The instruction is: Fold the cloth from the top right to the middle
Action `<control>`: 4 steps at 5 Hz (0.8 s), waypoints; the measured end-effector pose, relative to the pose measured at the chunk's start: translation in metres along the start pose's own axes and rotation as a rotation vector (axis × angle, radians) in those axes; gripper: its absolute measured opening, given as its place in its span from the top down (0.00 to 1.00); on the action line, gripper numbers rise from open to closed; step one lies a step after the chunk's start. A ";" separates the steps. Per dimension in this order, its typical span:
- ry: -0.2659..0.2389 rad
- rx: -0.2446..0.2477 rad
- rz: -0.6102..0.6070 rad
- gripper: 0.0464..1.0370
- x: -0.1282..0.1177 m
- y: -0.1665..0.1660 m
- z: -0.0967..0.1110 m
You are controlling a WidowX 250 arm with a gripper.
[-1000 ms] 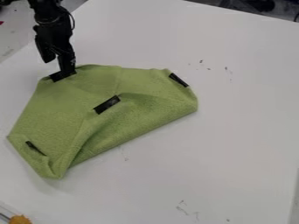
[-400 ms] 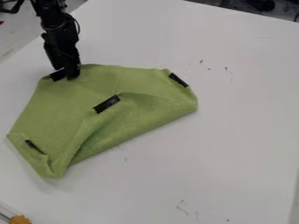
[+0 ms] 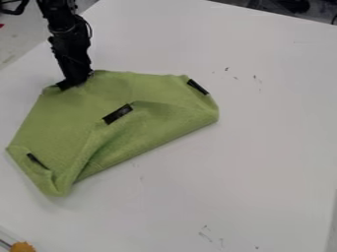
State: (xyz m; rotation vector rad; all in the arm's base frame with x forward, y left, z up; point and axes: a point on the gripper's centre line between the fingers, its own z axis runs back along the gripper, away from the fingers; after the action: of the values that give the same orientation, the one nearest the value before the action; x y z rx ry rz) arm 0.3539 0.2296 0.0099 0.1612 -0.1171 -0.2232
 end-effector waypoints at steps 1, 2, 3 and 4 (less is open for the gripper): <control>0.023 0.042 -0.009 0.95 -0.004 -0.007 0.008; 0.003 0.132 -0.034 0.97 0.001 -0.021 0.037; -0.029 0.174 -0.062 0.97 0.005 -0.058 0.050; -0.042 0.146 -0.032 0.97 0.002 -0.097 0.049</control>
State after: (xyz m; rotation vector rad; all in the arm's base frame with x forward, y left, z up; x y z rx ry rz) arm 0.3285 0.1287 0.0419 0.3039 -0.1732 -0.2500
